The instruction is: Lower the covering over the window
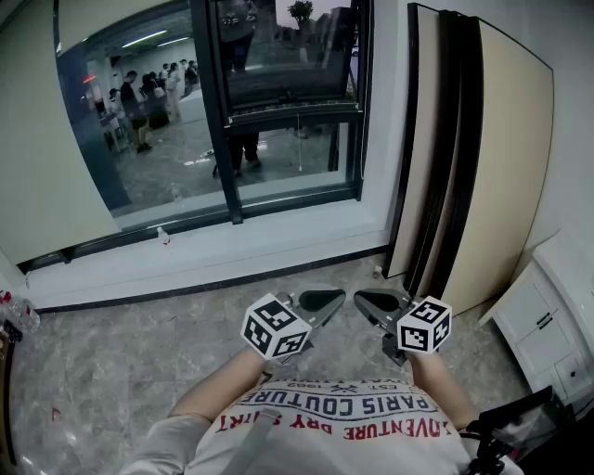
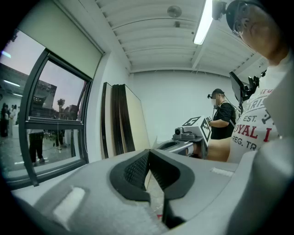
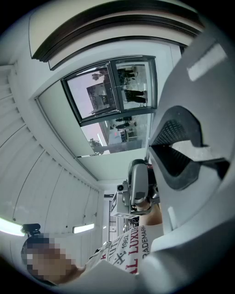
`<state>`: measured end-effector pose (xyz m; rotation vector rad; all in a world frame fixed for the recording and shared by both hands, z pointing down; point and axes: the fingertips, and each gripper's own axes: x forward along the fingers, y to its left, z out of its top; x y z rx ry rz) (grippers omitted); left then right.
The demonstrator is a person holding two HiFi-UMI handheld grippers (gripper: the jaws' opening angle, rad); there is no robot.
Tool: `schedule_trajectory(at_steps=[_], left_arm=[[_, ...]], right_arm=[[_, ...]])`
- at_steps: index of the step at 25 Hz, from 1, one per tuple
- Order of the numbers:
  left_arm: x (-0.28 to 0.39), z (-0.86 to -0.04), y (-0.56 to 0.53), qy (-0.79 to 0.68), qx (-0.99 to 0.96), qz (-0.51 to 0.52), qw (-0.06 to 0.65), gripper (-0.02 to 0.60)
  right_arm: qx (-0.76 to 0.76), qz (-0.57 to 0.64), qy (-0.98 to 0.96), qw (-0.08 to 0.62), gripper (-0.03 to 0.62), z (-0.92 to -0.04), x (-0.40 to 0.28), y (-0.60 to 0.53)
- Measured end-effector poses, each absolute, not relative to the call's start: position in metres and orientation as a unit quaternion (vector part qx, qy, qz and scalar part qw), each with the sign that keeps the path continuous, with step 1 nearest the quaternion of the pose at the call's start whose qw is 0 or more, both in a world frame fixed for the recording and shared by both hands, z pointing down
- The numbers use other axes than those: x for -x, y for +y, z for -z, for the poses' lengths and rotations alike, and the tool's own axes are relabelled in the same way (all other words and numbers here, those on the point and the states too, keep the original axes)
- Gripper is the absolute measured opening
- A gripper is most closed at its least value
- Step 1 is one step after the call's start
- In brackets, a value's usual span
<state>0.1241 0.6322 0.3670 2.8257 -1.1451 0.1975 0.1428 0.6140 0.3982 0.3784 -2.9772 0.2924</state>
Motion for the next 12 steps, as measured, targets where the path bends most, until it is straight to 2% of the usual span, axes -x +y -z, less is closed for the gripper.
schedule_trajectory(at_steps=[5, 12], left_arm=[[-0.128, -0.370, 0.629, -0.379, -0.921, -0.084, 0.036, 0.003], [-0.133, -0.379, 0.616, -0.387, -0.917, -0.077, 0.060, 0.003]], right_arm=[[-0.131, -0.093, -0.985, 0.063, 0.000, -0.395, -0.150, 0.611], [-0.135, -0.091, -0.984, 0.076, 0.000, -0.405, -0.163, 0.603]])
